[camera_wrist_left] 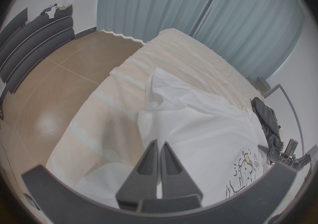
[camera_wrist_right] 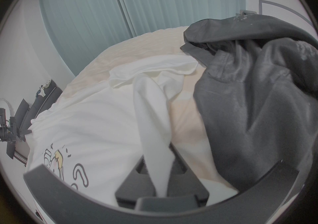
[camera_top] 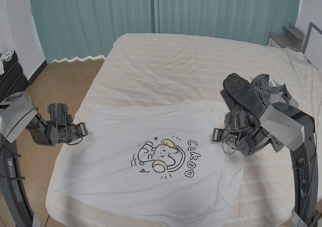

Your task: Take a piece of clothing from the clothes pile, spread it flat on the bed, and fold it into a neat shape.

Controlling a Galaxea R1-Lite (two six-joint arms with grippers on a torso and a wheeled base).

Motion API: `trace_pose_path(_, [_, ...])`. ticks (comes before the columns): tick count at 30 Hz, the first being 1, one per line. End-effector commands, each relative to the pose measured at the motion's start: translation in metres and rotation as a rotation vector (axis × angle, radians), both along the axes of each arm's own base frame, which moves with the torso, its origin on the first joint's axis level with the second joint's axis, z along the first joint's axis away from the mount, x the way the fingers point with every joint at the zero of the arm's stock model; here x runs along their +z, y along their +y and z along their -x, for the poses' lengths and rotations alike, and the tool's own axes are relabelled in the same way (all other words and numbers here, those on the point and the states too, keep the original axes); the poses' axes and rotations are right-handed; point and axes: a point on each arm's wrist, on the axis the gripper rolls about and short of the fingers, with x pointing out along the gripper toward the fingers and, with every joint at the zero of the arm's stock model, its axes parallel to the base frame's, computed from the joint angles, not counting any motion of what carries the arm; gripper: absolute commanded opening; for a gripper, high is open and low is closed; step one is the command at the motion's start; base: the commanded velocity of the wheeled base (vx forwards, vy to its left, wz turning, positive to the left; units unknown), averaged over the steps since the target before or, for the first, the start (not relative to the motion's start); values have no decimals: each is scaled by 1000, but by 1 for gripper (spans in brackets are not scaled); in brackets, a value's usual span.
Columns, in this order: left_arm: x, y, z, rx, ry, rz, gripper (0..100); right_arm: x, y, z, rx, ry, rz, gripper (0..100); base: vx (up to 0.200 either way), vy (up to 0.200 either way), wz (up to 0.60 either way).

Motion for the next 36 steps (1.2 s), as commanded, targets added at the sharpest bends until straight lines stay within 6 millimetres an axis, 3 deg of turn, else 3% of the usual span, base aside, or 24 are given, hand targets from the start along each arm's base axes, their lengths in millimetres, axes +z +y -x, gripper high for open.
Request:
trace_pose_path(1, [11, 8, 7, 21, -16, -2, 0, 22, -4, 15, -5, -9, -19, 0, 0, 0, 0])
trace_pose_path(8, [11, 17, 32, 48, 13, 2, 0, 12, -9, 43, 6, 18, -13, 0, 0, 0, 0])
trace_pose_path(13, [19, 23, 44, 70, -53, -4, 0, 23, -13, 53, 5, -29, -22, 0, 0, 0, 0])
trace_pose_path(27, [-14, 22, 92, 17, 65, -72, 0, 15, -15, 116, 106, 142, -20, 0, 0, 0, 0])
trace_pose_path(36, [-31, 21, 103, 27, 80, -66, 0, 10, -17, 129, 119, 170, -27, 0, 0, 0, 0])
